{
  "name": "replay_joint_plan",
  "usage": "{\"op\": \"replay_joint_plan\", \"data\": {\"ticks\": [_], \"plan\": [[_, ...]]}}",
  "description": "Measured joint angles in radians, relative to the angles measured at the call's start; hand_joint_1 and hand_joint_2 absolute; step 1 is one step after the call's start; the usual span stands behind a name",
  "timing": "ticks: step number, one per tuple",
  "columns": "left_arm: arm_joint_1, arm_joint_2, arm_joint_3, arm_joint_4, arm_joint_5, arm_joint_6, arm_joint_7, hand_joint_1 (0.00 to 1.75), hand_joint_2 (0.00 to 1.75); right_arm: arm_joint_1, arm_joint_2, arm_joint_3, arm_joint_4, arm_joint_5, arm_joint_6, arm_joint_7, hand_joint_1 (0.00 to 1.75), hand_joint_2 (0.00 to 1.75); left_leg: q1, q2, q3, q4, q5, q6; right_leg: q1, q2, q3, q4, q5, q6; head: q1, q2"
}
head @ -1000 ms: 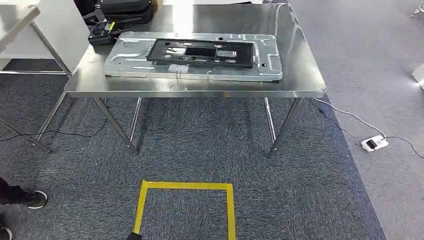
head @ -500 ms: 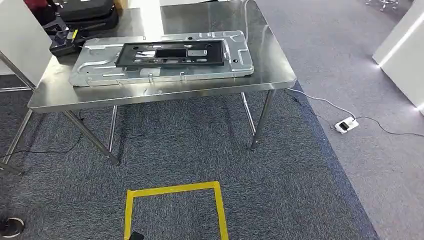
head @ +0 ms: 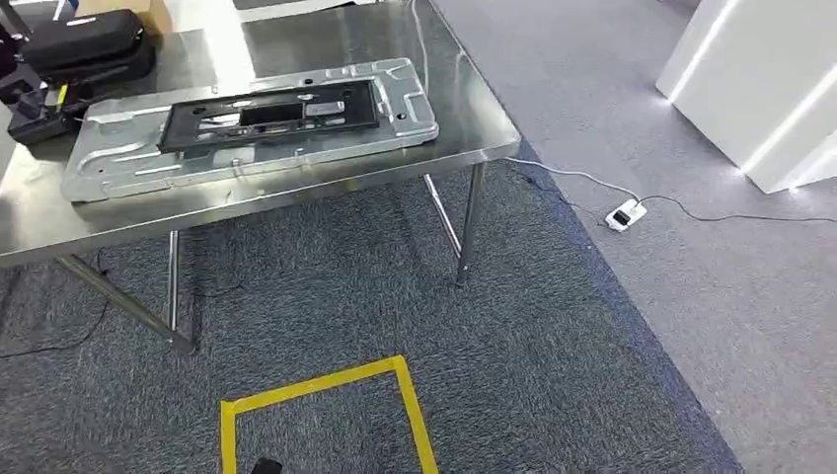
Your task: Take the parts from the cabinet and place them on the table.
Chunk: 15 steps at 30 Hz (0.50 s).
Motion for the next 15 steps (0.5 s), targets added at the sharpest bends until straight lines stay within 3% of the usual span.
{"op": "replay_joint_plan", "data": {"ticks": [1,2,3,5,6,7,8,10,11,12,15], "plan": [[-0.002,0.0,0.0,0.0,0.0,0.001,-0.002,0.0,0.0,0.0,0.0,0.0,0.0,0.0,0.002,0.005,0.0,0.0,0.002,0.003,0.003,0.001,-0.005,-0.008,-0.009,0.012,0.004,-0.011,0.007,-0.011,0.0,0.0],[-0.003,0.0,0.0,0.0,0.001,0.002,-0.002,0.0,0.0,-0.001,0.0,0.0,0.001,0.0,0.003,0.006,0.0,0.0,0.007,-0.038,-0.002,0.017,-0.021,-0.015,-0.011,0.019,0.007,-0.016,0.011,-0.015,0.0,0.0],[-0.003,0.0,0.0,0.0,0.002,0.003,-0.005,0.0,0.0,-0.001,0.0,-0.001,0.001,0.002,0.003,0.01,0.0,0.0,0.008,-0.072,-0.022,0.064,-0.059,-0.015,-0.012,0.027,0.004,-0.017,0.013,-0.021,0.0,0.0],[0.001,0.0,0.0,0.0,0.005,0.004,-0.005,0.0,0.0,-0.002,0.0,-0.001,0.001,0.004,0.003,0.018,0.0,0.0,0.008,-0.091,-0.093,0.223,-0.141,-0.018,-0.01,0.047,0.0,-0.016,0.016,-0.026,0.0,0.0],[0.002,0.0,0.0,0.0,0.008,0.005,-0.004,0.0,0.0,-0.002,0.0,-0.001,0.003,0.006,0.004,0.022,0.0,0.0,0.008,-0.094,-0.127,0.293,-0.163,-0.019,-0.008,0.059,-0.001,-0.015,0.016,-0.027,0.0,0.0],[0.004,0.0,0.0,0.0,0.009,0.005,0.0,0.0,0.0,0.0,0.0,-0.001,0.004,0.006,0.004,0.025,0.0,0.0,0.008,-0.095,-0.143,0.323,-0.159,-0.018,-0.007,0.072,-0.001,-0.013,0.016,-0.027,0.0,0.0],[0.005,0.0,0.0,0.0,0.01,0.005,0.0,0.0,0.0,0.001,0.0,-0.001,0.005,0.007,0.004,0.026,0.0,0.0,0.008,-0.095,-0.134,0.297,-0.125,-0.016,-0.007,0.086,-0.001,-0.01,0.016,-0.027,0.0,0.0],[0.005,0.0,0.0,0.0,0.01,0.005,0.002,0.0,0.0,0.0,0.0,-0.001,0.006,0.008,0.005,0.027,0.0,0.0,0.008,-0.109,-0.066,0.139,-0.029,-0.009,-0.007,0.115,-0.001,-0.005,0.015,-0.026,0.0,0.0],[0.005,0.0,0.0,0.0,0.01,0.006,0.002,0.0,0.0,-0.001,0.002,-0.001,0.006,0.01,0.005,0.027,0.0,0.0,0.009,-0.148,-0.032,0.057,0.008,-0.003,-0.008,0.126,-0.002,-0.002,0.014,-0.024,0.0,0.0],[0.008,0.002,0.0,0.0,0.011,0.005,0.003,0.0,0.0,-0.002,0.003,-0.001,0.007,0.01,0.008,0.029,0.0,0.0,0.009,-0.191,-0.023,0.028,-0.004,0.003,-0.002,0.136,-0.007,0.003,0.013,-0.018,0.0,0.0],[0.005,0.002,0.002,0.0,0.011,0.006,0.009,0.0,0.0,0.004,0.003,-0.001,0.008,0.015,0.011,0.029,0.0,0.0,0.002,-0.162,-0.024,0.023,0.0,0.011,-0.012,0.166,-0.016,-0.001,0.022,0.005,0.0,0.0]]}}
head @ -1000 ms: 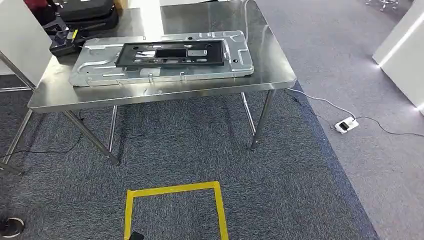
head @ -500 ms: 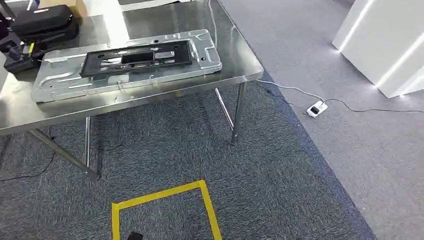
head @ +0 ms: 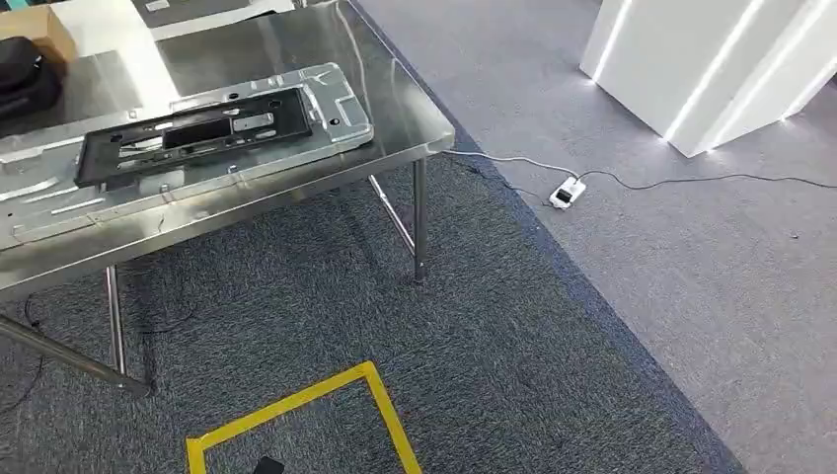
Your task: Take the parts from the cabinet and place them on the table.
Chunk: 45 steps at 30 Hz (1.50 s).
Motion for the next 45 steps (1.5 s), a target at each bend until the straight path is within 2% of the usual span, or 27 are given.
{"op": "replay_joint_plan", "data": {"ticks": [1,2,3,5,7,8,10,11,12,16,17,19,21,22,24,26,27,28,30,32,34,36,38,41,42,43,45], "plan": [[0.0,0.0,0.0,0.0,0.0,0.001,0.002,0.0,0.0,0.003,0.0,0.0,0.001,0.001,0.0,0.0,0.0,0.0,0.004,0.01,0.007,-0.01,0.007,0.008,0.004,0.009,-0.003,-0.002,0.004,0.008,0.0,0.0],[0.0,-0.001,0.001,0.0,0.0,0.002,0.002,0.0,0.0,0.004,0.0,0.0,0.001,0.002,-0.001,0.0,0.0,0.0,0.011,0.027,0.01,-0.019,0.016,0.018,0.001,-0.019,-0.004,0.011,-0.005,0.006,0.0,0.0],[0.0,-0.001,0.001,0.0,0.001,0.003,0.001,0.0,0.0,0.003,0.0,0.0,0.001,0.003,-0.001,0.0,0.0,0.0,0.01,0.036,0.01,-0.024,0.018,0.026,0.006,-0.069,-0.021,0.045,-0.035,0.008,0.003,0.0],[0.007,-0.001,0.004,0.0,0.002,0.003,0.0,0.0,0.0,0.001,0.0,0.0,0.001,0.005,-0.001,0.001,0.0,0.0,0.005,0.064,0.008,-0.023,0.018,0.028,0.004,-0.106,-0.093,0.195,-0.118,0.016,0.003,0.0],[0.01,-0.001,0.004,0.0,0.001,0.002,0.0,0.0,0.0,0.001,0.0,0.0,0.002,0.011,0.0,0.005,0.0,0.0,0.003,0.094,0.007,-0.022,0.016,0.03,0.001,-0.115,-0.141,0.3,-0.149,0.022,0.002,0.0],[0.01,-0.001,0.004,0.0,0.001,0.002,0.0,0.0,0.0,0.002,0.0,0.0,0.002,0.013,0.001,0.007,0.0,0.0,0.003,0.105,0.007,-0.022,0.015,0.029,0.0,-0.118,-0.132,0.287,-0.131,0.023,0.002,0.0],[0.008,-0.002,0.004,0.0,0.001,0.002,-0.004,0.0,0.0,0.005,0.0,0.0,0.003,0.016,0.002,0.01,0.0,0.0,0.003,0.126,0.012,-0.021,0.01,0.025,0.0,-0.132,-0.047,0.138,-0.053,0.02,0.003,0.0],[0.008,-0.002,0.004,0.0,0.001,0.002,-0.005,0.0,0.0,0.005,0.0,0.0,0.003,0.016,0.002,0.01,0.0,0.0,0.003,0.136,0.017,-0.02,0.006,0.02,0.003,-0.164,0.014,0.034,-0.014,0.014,0.002,0.0],[0.008,-0.002,0.005,0.0,0.001,0.002,-0.005,0.0,0.0,0.002,0.0,0.0,0.003,0.016,0.002,0.01,0.0,0.0,-0.003,0.144,0.017,-0.019,0.002,0.014,0.013,-0.194,0.031,-0.001,-0.028,0.005,0.002,0.0],[0.002,-0.004,0.005,0.0,0.001,0.002,-0.008,0.0,0.0,0.005,0.0,0.0,0.003,0.019,0.002,0.01,0.0,0.0,-0.007,0.172,0.028,-0.021,-0.002,-0.006,0.018,-0.156,0.02,-0.006,-0.02,-0.012,0.002,0.0],[0.001,-0.005,0.005,0.0,0.001,0.002,-0.009,0.0,0.0,0.005,0.0,0.0,0.003,0.021,0.003,0.01,0.0,0.0,0.0,0.153,0.023,-0.012,-0.014,-0.015,0.005,-0.147,0.027,-0.016,-0.013,-0.021,0.002,0.0],[0.002,-0.005,0.005,0.0,0.001,0.002,-0.012,0.0,0.0,0.001,0.0,0.0,0.003,0.022,0.004,0.013,0.0,0.0,0.002,0.082,-0.01,0.074,-0.076,-0.02,0.005,-0.133,0.026,-0.018,-0.009,-0.031,0.0,0.0],[0.006,-0.005,0.005,0.0,0.001,0.002,-0.013,0.0,0.0,0.0,0.0,0.0,0.003,0.024,0.008,0.016,0.0,0.0,0.003,0.068,-0.085,0.237,-0.151,-0.025,0.007,-0.109,0.023,-0.018,-0.008,-0.033,0.001,0.0],[0.007,-0.005,0.006,0.0,0.001,0.002,-0.013,0.0,0.0,0.0,0.0,0.0,0.003,0.025,0.009,0.02,0.0,0.0,0.003,0.067,-0.114,0.294,-0.161,-0.026,0.007,-0.096,0.023,-0.017,-0.008,-0.034,0.0,0.0],[0.007,-0.005,0.006,0.0,0.001,0.002,-0.014,0.0,0.0,0.002,0.0,0.0,0.003,0.031,0.015,0.03,0.0,0.0,0.004,0.067,-0.101,0.251,-0.103,-0.024,0.007,-0.069,0.025,-0.014,-0.008,-0.033,0.0,0.0],[0.006,-0.004,0.006,0.0,0.001,0.002,-0.015,0.0,0.0,0.0,0.0,0.0,0.004,0.035,0.018,0.031,0.0,0.0,0.007,0.045,-0.028,0.081,-0.005,-0.02,0.005,-0.04,0.026,-0.006,-0.011,-0.03,0.0,0.0],[0.008,-0.004,0.007,0.0,0.001,0.002,-0.015,0.0,0.0,0.001,0.0,0.0,0.005,0.035,0.02,0.031,0.0,0.0,0.011,-0.004,-0.006,0.019,0.008,-0.016,0.003,-0.03,0.021,-0.002,-0.013,-0.026,0.001,0.0],[0.008,-0.003,0.009,0.0,0.001,0.002,-0.015,0.0,0.0,-0.003,0.0,0.0,0.005,0.035,0.021,0.032,0.0,0.0,0.012,-0.02,-0.002,-0.002,0.0,-0.017,0.01,-0.017,0.013,0.01,-0.015,-0.019,0.001,0.0],[0.003,-0.003,0.013,0.0,0.0,0.002,-0.016,0.0,0.0,0.002,0.0,0.0,0.006,0.038,0.027,0.032,0.0,0.0,0.004,-0.004,-0.005,0.007,-0.001,-0.012,0.004,0.0,0.006,0.004,-0.009,-0.005,0.001,0.0],[0.002,-0.005,0.014,0.0,0.001,0.002,-0.016,0.0,0.0,0.007,0.0,0.0,0.006,0.039,0.034,0.032,0.0,0.0,0.01,0.018,0.0,-0.008,0.011,0.007,0.003,0.019,0.003,0.003,-0.005,0.006,0.001,0.0],[0.003,-0.005,0.015,0.0,0.0,0.003,-0.016,0.0,0.0,0.003,0.0,0.0,0.006,0.04,0.037,0.028,0.0,0.0,0.009,0.044,0.004,-0.015,0.017,0.022,0.008,-0.077,-0.033,0.077,-0.061,0.009,0.004,0.0],[0.006,-0.005,0.018,0.0,0.0,0.003,-0.016,0.0,0.0,-0.001,0.0,0.0,0.006,0.042,0.037,0.027,0.0,0.0,0.002,0.074,0.003,-0.014,0.015,0.025,0.004,-0.108,-0.109,0.234,-0.136,0.017,0.003,0.0],[0.006,-0.005,0.02,0.0,0.0,0.003,-0.016,0.0,0.0,-0.001,0.0,0.0,0.006,0.042,0.037,0.026,0.0,0.0,0.0,0.103,0.003,-0.013,0.012,0.026,0.002,-0.116,-0.145,0.31,-0.145,0.021,0.003,0.0],[0.003,-0.005,0.021,0.0,0.0,0.003,-0.016,0.0,0.0,0.0,-0.001,0.0,0.006,0.043,0.039,0.019,0.0,0.0,0.0,0.133,0.012,-0.012,0.003,0.021,0.003,-0.14,-0.032,0.106,-0.033,0.016,0.004,0.0],[0.003,-0.005,0.021,0.0,0.0,0.003,-0.016,0.0,0.0,-0.002,-0.002,0.0,0.006,0.045,0.039,0.017,0.0,0.0,-0.001,0.142,0.018,-0.011,-0.001,0.016,0.007,-0.182,0.017,0.018,-0.011,0.008,0.004,0.0],[0.003,-0.005,0.021,0.0,0.001,0.003,-0.016,0.0,0.0,-0.006,-0.002,0.0,0.006,0.047,0.039,0.014,0.0,0.0,-0.009,0.152,0.017,-0.008,-0.006,0.008,0.02,-0.196,0.021,0.005,-0.021,0.004,0.004,0.0],[-0.002,-0.005,0.022,0.0,0.002,0.003,-0.017,0.0,0.0,-0.006,-0.002,0.0,0.006,0.05,0.04,0.013,0.0,0.0,-0.007,0.166,0.021,-0.01,-0.009,0.001,0.021,-0.173,0.015,0.003,-0.017,-0.003,0.003,0.0]]}}
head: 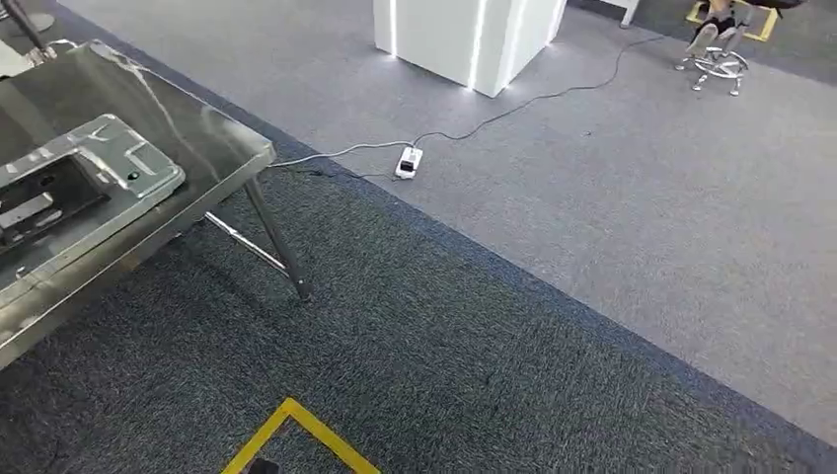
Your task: Take the parts from the cabinet and place them on the table.
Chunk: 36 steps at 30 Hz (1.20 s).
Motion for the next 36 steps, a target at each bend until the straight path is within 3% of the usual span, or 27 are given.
{"op": "replay_joint_plan", "data": {"ticks": [2,3,4,5,7,8,9,11,12,13,15,17,18,19,20,22,23,24,25,26,27,28,32,33,34,35,36], "plan": [[-0.005,-0.001,0.0,0.0,0.0,0.001,-0.002,0.0,0.0,0.002,-0.003,0.0,0.0,0.002,-0.001,0.007,0.0,0.0,-0.001,0.017,0.009,-0.005,-0.002,-0.011,-0.004,0.02,0.002,-0.012,0.005,-0.012,0.0,0.0],[-0.005,-0.001,0.001,0.0,0.0,0.002,-0.002,0.0,0.0,0.002,-0.003,0.0,0.0,0.002,-0.002,0.01,0.0,0.0,0.006,-0.012,0.007,0.008,-0.017,-0.017,-0.009,0.029,0.011,-0.02,0.01,-0.017,0.0,0.0],[-0.005,-0.001,0.001,0.0,0.0,0.003,-0.002,0.0,0.0,0.001,-0.003,0.0,0.0,0.002,-0.002,0.015,0.0,0.0,0.007,-0.056,-0.009,0.046,-0.045,-0.02,-0.011,0.037,0.012,-0.022,0.012,-0.023,-0.001,0.0],[-0.004,-0.001,0.001,0.0,0.0,0.003,-0.002,0.0,0.0,-0.001,-0.003,0.0,0.0,0.002,-0.003,0.017,0.0,0.0,0.008,-0.08,-0.04,0.114,-0.085,-0.022,-0.011,0.046,0.01,-0.022,0.013,-0.027,-0.001,0.0],[0.001,-0.001,0.001,0.0,-0.004,0.003,0.001,0.0,0.0,0.0,-0.003,0.0,0.0,0.004,-0.003,0.019,0.0,0.0,0.01,-0.098,-0.118,0.275,-0.147,-0.027,-0.009,0.073,0.009,-0.021,0.013,-0.029,-0.001,0.0],[0.004,-0.001,0.001,0.0,-0.005,0.002,0.002,0.0,0.0,0.001,-0.003,0.0,0.0,0.005,-0.003,0.02,0.0,0.0,0.01,-0.098,-0.138,0.307,-0.145,-0.028,-0.008,0.086,0.009,-0.019,0.013,-0.029,-0.001,0.0],[0.006,-0.001,0.001,0.0,-0.008,0.002,0.002,0.0,0.0,0.002,-0.003,0.0,0.0,0.005,-0.003,0.021,0.0,0.0,0.011,-0.099,-0.136,0.294,-0.119,-0.029,-0.008,0.101,0.009,-0.017,0.012,-0.029,-0.001,0.0],[0.005,-0.001,0.001,0.0,-0.015,0.002,0.003,0.0,0.0,0.003,-0.003,0.0,0.0,0.006,-0.002,0.025,0.0,0.0,0.014,-0.105,-0.081,0.155,-0.022,-0.028,-0.01,0.13,0.009,-0.008,0.009,-0.025,-0.001,0.0],[0.004,-0.001,0.001,0.0,-0.017,0.002,0.004,0.0,0.0,0.003,-0.003,0.0,0.0,0.008,-0.002,0.027,0.0,0.0,0.017,-0.129,-0.046,0.072,0.022,-0.027,-0.011,0.142,0.007,-0.002,0.005,-0.021,-0.001,0.0],[0.005,-0.001,0.001,0.0,-0.021,0.002,0.005,0.0,0.0,0.005,-0.003,0.0,0.0,0.009,-0.002,0.028,0.0,0.0,0.02,-0.185,-0.034,0.039,0.006,-0.024,-0.01,0.15,0.001,0.005,0.003,-0.016,-0.001,0.0],[0.004,-0.001,0.0,0.0,-0.023,0.001,0.007,0.0,0.0,0.002,-0.003,0.0,0.001,0.01,-0.002,0.029,0.0,0.0,0.018,-0.177,-0.034,0.024,0.009,-0.019,-0.013,0.172,-0.014,0.012,0.007,-0.003,-0.001,0.0],[0.004,-0.002,0.0,0.0,-0.035,-0.001,0.008,0.0,0.0,0.012,-0.003,-0.001,0.001,0.003,0.0,0.024,0.0,0.0,0.013,-0.157,-0.031,0.02,0.014,-0.004,-0.016,0.194,-0.02,0.004,0.015,0.011,-0.001,0.0],[0.003,-0.003,-0.001,0.0,-0.037,-0.001,0.009,0.0,0.0,0.012,-0.003,-0.003,0.001,-0.001,0.002,0.019,0.0,0.0,0.018,-0.142,-0.029,0.01,0.022,0.008,-0.017,0.169,-0.021,0.011,0.008,0.012,-0.001,0.0],[0.002,-0.003,-0.002,0.0,-0.041,-0.001,0.007,0.0,0.0,0.013,-0.003,-0.006,0.001,-0.002,0.007,0.014,0.0,0.0,0.017,-0.13,-0.028,0.006,0.025,0.014,-0.011,0.107,-0.032,0.041,-0.016,0.016,0.001,0.0],[0.002,-0.002,-0.002,0.0,-0.041,0.0,0.004,0.0,0.0,0.01,-0.003,-0.008,0.001,-0.004,0.012,0.013,0.0,0.0,0.015,-0.119,-0.028,0.005,0.025,0.018,-0.01,0.078,-0.063,0.104,-0.056,0.019,0.001,0.0],[0.005,-0.002,-0.002,0.0,-0.037,0.0,-0.003,0.0,0.0,0.006,-0.003,-0.008,0.001,-0.002,0.014,0.013,0.0,0.0,0.01,-0.088,-0.029,0.006,0.023,0.02,-0.014,0.062,-0.133,0.253,-0.122,0.024,0.0,0.0],[0.005,-0.002,-0.002,0.0,-0.034,0.0,-0.006,0.0,0.0,0.006,-0.003,-0.008,0.001,0.002,0.014,0.014,0.0,0.0,0.009,-0.073,-0.029,0.006,0.022,0.021,-0.017,0.06,-0.154,0.298,-0.132,0.025,0.001,0.0],[0.005,-0.002,-0.002,0.0,-0.033,0.0,-0.008,0.0,0.0,0.006,-0.003,-0.008,0.001,0.006,0.014,0.016,0.0,0.0,0.008,-0.06,-0.029,0.006,0.021,0.021,-0.018,0.058,-0.153,0.299,-0.12,0.026,0.001,0.0],[0.004,-0.002,-0.002,0.0,-0.032,0.0,-0.009,0.0,0.0,0.006,-0.003,-0.008,0.001,0.007,0.013,0.016,0.0,0.0,0.008,-0.049,-0.027,0.006,0.019,0.02,-0.018,0.054,-0.128,0.253,-0.088,0.025,0.001,0.0],[0.003,-0.002,-0.002,0.0,-0.032,0.0,-0.009,0.0,0.0,0.007,-0.003,-0.008,0.001,0.008,0.012,0.018,0.0,0.0,0.009,-0.038,-0.024,0.006,0.017,0.018,-0.019,0.045,-0.079,0.166,-0.042,0.023,0.001,0.0],[0.002,-0.002,-0.002,0.0,-0.032,0.0,-0.008,0.0,0.0,0.007,-0.003,-0.008,0.001,0.01,0.012,0.018,0.0,0.0,0.009,-0.028,-0.018,0.006,0.014,0.014,-0.017,0.016,-0.024,0.069,-0.003,0.019,0.001,0.0],[0.003,-0.002,-0.002,0.0,-0.033,-0.001,-0.007,0.0,0.0,0.005,-0.003,-0.008,0.001,0.011,0.012,0.018,0.0,0.0,0.006,-0.021,-0.015,0.006,0.01,0.009,-0.01,-0.037,0.004,0.008,-0.009,0.013,0.001,0.0],[0.001,0.0,-0.002,0.0,-0.033,-0.002,0.0,0.0,0.0,0.005,-0.001,-0.008,0.001,0.016,0.011,0.019,0.0,0.0,0.002,0.013,-0.003,0.001,0.006,-0.011,0.003,0.005,-0.002,0.004,-0.002,-0.009,0.001,0.0],[0.0,0.0,-0.002,0.0,-0.031,-0.002,0.0,0.0,0.0,0.005,-0.001,-0.008,0.001,0.016,0.011,0.019,0.0,0.0,0.003,0.007,-0.006,0.005,-0.003,-0.02,-0.01,0.017,0.007,-0.009,0.006,-0.02,0.0,0.0],[0.0,0.0,-0.001,0.0,-0.02,-0.002,0.0,0.0,0.0,0.005,0.001,-0.008,0.001,0.01,0.011,0.019,0.0,0.0,0.008,-0.04,-0.01,0.027,-0.021,-0.023,-0.009,0.025,0.009,-0.013,0.008,-0.024,0.001,0.0],[0.0,0.0,0.0,0.0,-0.009,-0.002,-0.001,0.0,0.0,0.003,0.001,-0.011,0.001,0.003,0.011,0.017,0.0,0.0,0.008,-0.075,-0.036,0.085,-0.06,-0.024,-0.009,0.033,0.007,-0.013,0.01,-0.031,-0.001,0.0],[0.001,0.0,0.005,0.0,0.0,-0.002,-0.002,0.0,0.0,0.001,0.002,-0.016,0.001,-0.002,0.013,0.015,0.0,0.0,0.009,-0.09,-0.072,0.163,-0.1,-0.026,-0.008,0.044,0.006,-0.012,0.01,-0.034,0.0,0.0]]}}
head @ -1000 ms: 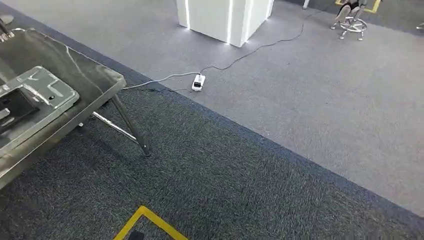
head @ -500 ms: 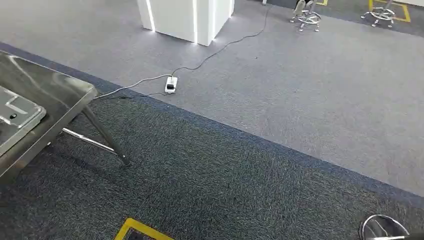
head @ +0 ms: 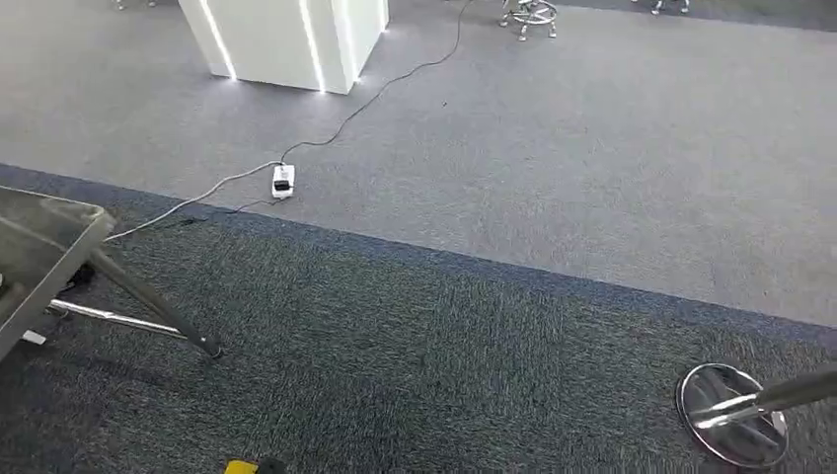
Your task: Take the parts from the cabinet and place them on the table.
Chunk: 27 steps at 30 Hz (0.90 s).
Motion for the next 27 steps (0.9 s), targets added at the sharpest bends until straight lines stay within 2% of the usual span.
{"op": "replay_joint_plan", "data": {"ticks": [1,2,3,4,5,6,7,8,10,11,12,13,14,15,16,17,18,19,20,21,22,23,24,26,27], "plan": [[0.002,0.0,0.003,0.0,0.003,0.0,0.0,0.0,0.0,0.0,0.001,-0.002,0.0,0.0,0.0,0.0,0.0,0.0,0.0,-0.007,-0.045,0.092,-0.036,-0.001,0.002,0.015,-0.001,0.001,0.0,-0.002,0.0,0.0],[0.004,0.0,0.005,0.0,0.003,0.0,-0.001,0.0,0.0,0.0,0.002,-0.003,0.0,0.002,0.0,0.0,0.0,0.0,0.0,-0.009,-0.075,0.15,-0.047,-0.002,0.003,0.029,-0.002,0.003,-0.001,-0.003,0.0,0.0],[0.006,0.001,0.005,0.0,0.003,0.0,-0.002,0.0,0.0,0.001,0.002,-0.003,0.0,0.005,0.0,0.001,0.0,0.0,0.0,-0.009,-0.086,0.162,-0.032,-0.002,0.003,0.044,-0.001,0.006,-0.001,-0.003,0.0,0.0],[0.006,0.001,0.005,0.0,0.001,0.0,-0.003,0.0,0.0,0.001,0.002,-0.005,0.0,0.007,0.0,0.001,0.0,0.0,0.0,-0.01,-0.076,0.126,0.005,0.0,0.003,0.058,-0.001,0.008,-0.002,-0.004,0.0,0.0],[0.005,0.002,0.006,0.0,0.001,0.0,-0.004,0.0,0.0,0.001,0.002,-0.006,0.0,0.008,0.0,0.002,0.0,0.0,0.0,-0.013,-0.048,0.054,0.054,0.003,0.003,0.073,0.001,0.009,-0.002,-0.003,0.0,0.0],[0.004,0.003,0.007,0.0,0.001,0.0,-0.005,0.0,0.0,0.0,0.003,-0.007,0.0,0.009,0.0,0.002,0.0,0.0,0.0,-0.03,-0.005,-0.048,0.109,0.008,0.003,0.088,0.003,0.012,-0.003,-0.001,0.0,0.0],[0.005,0.006,0.009,0.0,0.002,0.0,-0.006,0.0,0.0,0.0,0.004,-0.007,0.0,0.01,0.0,0.002,0.0,0.0,0.002,-0.079,0.022,-0.123,0.133,0.014,0.0,0.098,0.0,0.013,-0.005,0.001,0.0,0.0],[0.006,0.007,0.011,0.0,0.001,0.0,-0.006,0.0,0.0,-0.002,0.005,-0.007,0.0,0.011,0.0,0.002,0.0,0.0,0.004,-0.097,0.03,-0.146,0.124,0.015,0.007,0.109,-0.006,0.023,-0.007,0.007,0.0,0.0],[0.0,0.007,0.013,0.0,0.001,-0.002,-0.006,0.0,0.0,0.001,0.005,-0.007,0.0,0.019,-0.001,0.005,0.0,0.0,-0.002,-0.082,0.03,-0.144,0.124,0.016,0.0,0.128,-0.012,0.017,-0.002,0.02,0.0,0.0],[0.001,0.007,0.014,0.0,-0.002,-0.004,-0.006,0.0,0.0,0.004,0.006,-0.007,0.001,0.024,-0.001,0.009,0.0,0.0,-0.004,-0.073,0.033,-0.144,0.126,0.02,-0.003,0.137,-0.013,0.013,0.002,0.028,0.0,0.0],[0.001,0.006,0.015,0.0,-0.002,-0.005,-0.004,0.0,0.0,0.007,0.006,-0.007,0.001,0.025,-0.001,0.012,0.0,0.0,0.005,-0.063,0.035,-0.157,0.134,0.029,0.004,0.146,-0.016,0.012,0.004,0.035,0.001,0.0],[0.0,0.005,0.015,0.0,-0.004,-0.005,-0.003,0.0,0.0,0.006,0.006,-0.007,0.002,0.026,-0.001,0.013,0.0,0.0,0.008,-0.046,0.038,-0.166,0.14,0.036,0.002,0.108,-0.019,0.03,-0.01,0.035,0.0,0.0],[0.0,0.005,0.016,0.0,-0.004,-0.006,-0.003,0.0,0.0,0.004,0.006,-0.007,0.002,0.027,0.0,0.015,0.0,0.0,0.007,-0.035,0.039,-0.17,0.143,0.043,0.005,0.058,-0.043,0.077,-0.047,0.038,0.005,0.0],[0.003,0.005,0.016,0.0,-0.004,-0.007,-0.003,0.0,0.0,0.001,0.006,-0.007,0.002,0.027,0.001,0.015,0.0,0.0,0.006,-0.022,0.038,-0.17,0.143,0.044,0.003,0.033,-0.079,0.151,-0.089,0.043,0.004,0.0],[0.006,0.005,0.017,0.0,-0.004,-0.007,-0.002,0.0,0.0,0.0,0.006,-0.007,0.002,0.027,0.001,0.015,0.0,0.0,0.004,-0.007,0.037,-0.17,0.141,0.045,-0.001,0.022,-0.116,0.229,-0.124,0.047,0.004,0.0],[0.007,0.005,0.018,0.0,-0.004,-0.007,-0.002,0.0,0.0,0.0,0.006,-0.007,0.002,0.027,0.002,0.015,0.0,0.0,0.003,0.01,0.037,-0.17,0.14,0.046,-0.005,0.017,-0.149,0.296,-0.147,0.052,0.004,0.0],[0.006,0.005,0.019,0.0,-0.004,-0.007,-0.002,0.0,0.0,0.0,0.006,-0.007,0.002,0.027,0.002,0.015,0.0,0.0,0.003,0.023,0.037,-0.169,0.139,0.045,-0.009,0.016,-0.162,0.321,-0.144,0.056,0.004,0.0],[0.005,0.005,0.019,0.0,-0.004,-0.007,-0.002,0.0,0.0,0.0,0.006,-0.007,0.002,0.029,0.002,0.015,0.0,0.0,0.003,0.034,0.038,-0.169,0.137,0.044,-0.013,0.013,-0.148,0.296,-0.12,0.06,0.005,0.0],[0.004,0.005,0.019,0.0,-0.004,-0.007,-0.002,0.0,0.0,0.002,0.006,-0.007,0.002,0.03,0.002,0.015,0.0,0.0,0.003,0.044,0.04,-0.168,0.135,0.042,-0.018,0.007,-0.112,0.229,-0.078,0.062,0.004,0.0],[0.003,0.005,0.019,0.0,-0.004,-0.008,-0.002,0.0,0.0,0.002,0.006,-0.007,0.002,0.031,0.002,0.015,0.0,0.0,0.004,0.053,0.043,-0.166,0.131,0.038,-0.02,-0.008,-0.059,0.13,-0.033,0.063,0.004,0.0],[0.003,0.005,0.019,0.0,-0.004,-0.007,-0.003,0.0,0.0,0.001,0.006,-0.007,0.002,0.033,0.003,0.015,0.0,0.0,0.003,0.062,0.048,-0.163,0.126,0.032,-0.019,-0.054,-0.007,0.037,0.0,0.06,0.004,0.0],[0.004,0.005,0.019,0.0,-0.003,-0.007,-0.003,0.0,0.0,-0.003,0.006,-0.007,0.002,0.035,0.003,0.015,0.0,0.0,-0.004,0.07,0.048,-0.16,0.121,0.024,-0.008,-0.079,-0.001,0.021,-0.014,0.052,0.003,0.0],[0.003,0.006,0.019,0.0,-0.002,-0.007,-0.004,0.0,0.0,-0.004,0.006,-0.007,0.002,0.037,0.003,0.015,0.0,0.0,-0.004,0.078,0.052,-0.159,0.117,0.018,-0.008,-0.063,-0.004,0.016,-0.009,0.044,0.003,0.0],[0.0,0.005,0.02,0.0,-0.002,-0.007,-0.006,0.0,0.0,-0.003,0.006,-0.007,0.002,0.039,0.003,0.015,0.0,0.0,-0.003,0.095,0.06,-0.165,0.117,0.007,-0.002,-0.045,-0.007,0.017,-0.011,0.034,0.003,0.0],[-0.002,0.005,0.02,0.0,-0.002,-0.008,-0.006,0.0,0.0,-0.003,0.006,-0.007,0.002,0.039,0.004,0.015,0.0,0.0,-0.002,0.105,0.067,-0.168,0.116,0.0,-0.002,-0.034,-0.005,0.011,-0.008,0.025,0.003,0.0]]}}
